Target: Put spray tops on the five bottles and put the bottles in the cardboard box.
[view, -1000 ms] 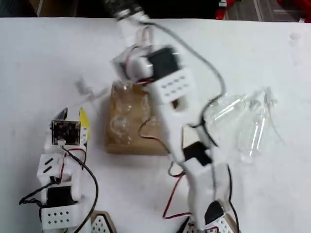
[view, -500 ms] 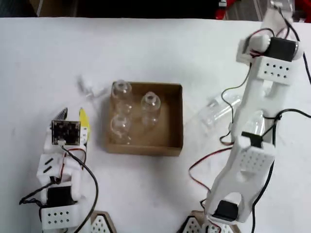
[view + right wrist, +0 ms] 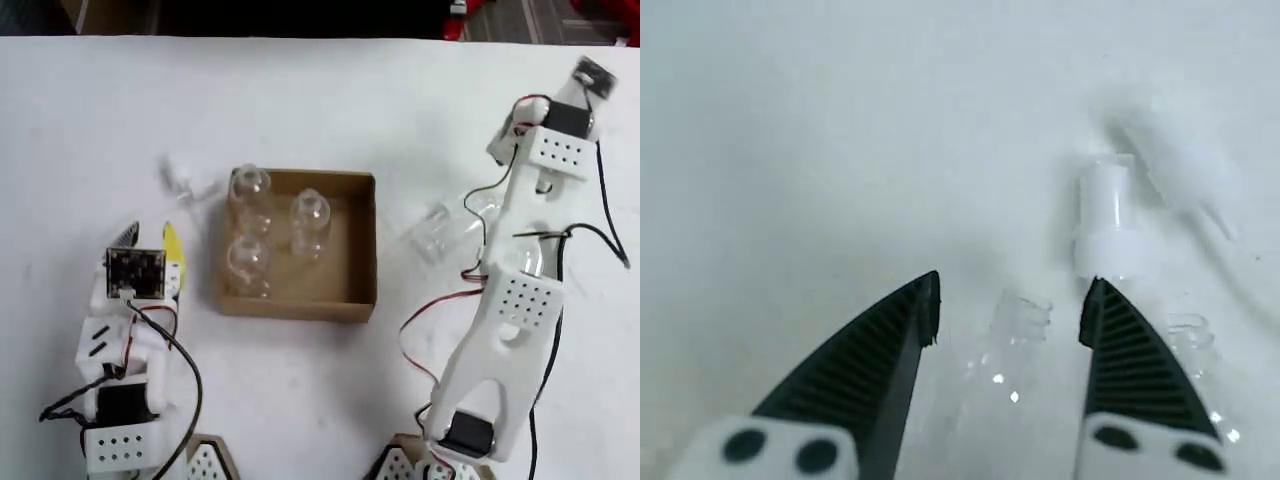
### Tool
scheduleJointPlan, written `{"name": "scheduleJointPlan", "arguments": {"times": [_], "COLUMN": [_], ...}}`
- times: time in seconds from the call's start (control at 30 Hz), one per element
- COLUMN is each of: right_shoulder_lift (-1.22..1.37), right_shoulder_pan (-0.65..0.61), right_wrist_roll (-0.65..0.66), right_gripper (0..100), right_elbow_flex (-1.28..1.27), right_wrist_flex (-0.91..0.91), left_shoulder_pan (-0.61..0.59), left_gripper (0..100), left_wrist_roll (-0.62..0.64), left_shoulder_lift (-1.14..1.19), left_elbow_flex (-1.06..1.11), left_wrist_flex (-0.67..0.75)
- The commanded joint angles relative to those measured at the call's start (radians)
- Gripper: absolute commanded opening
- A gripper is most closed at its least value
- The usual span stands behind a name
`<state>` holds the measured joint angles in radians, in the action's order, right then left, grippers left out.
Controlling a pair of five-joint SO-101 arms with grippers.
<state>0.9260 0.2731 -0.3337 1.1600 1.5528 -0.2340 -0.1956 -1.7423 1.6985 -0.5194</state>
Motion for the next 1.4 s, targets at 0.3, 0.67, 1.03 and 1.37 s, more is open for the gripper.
{"name": "scheduleJointPlan", "arguments": {"times": [0.3, 0.67, 1.03, 1.37], "right_shoulder_lift": [0.067, 0.073, 0.136, 0.136], "right_shoulder_pan": [-0.012, -0.018, -0.016, -0.018], "right_wrist_roll": [-0.084, -0.089, -0.089, -0.089], "right_gripper": [20.8, 20.5, 20.3, 3.3], "right_elbow_flex": [0.015, 0.003, 0.015, 0.015], "right_wrist_flex": [-0.074, -0.081, -0.127, -0.120], "left_shoulder_pan": [-0.008, -0.008, -0.008, -0.008], "left_gripper": [13, 13, 13, 13], "left_wrist_roll": [-0.005, -0.005, -0.006, -0.008], "left_shoulder_lift": [-0.008, -0.008, -0.008, -0.008], "left_elbow_flex": [-0.002, -0.002, -0.002, -0.002], "left_wrist_flex": [-0.012, -0.012, -0.012, -0.012]}}
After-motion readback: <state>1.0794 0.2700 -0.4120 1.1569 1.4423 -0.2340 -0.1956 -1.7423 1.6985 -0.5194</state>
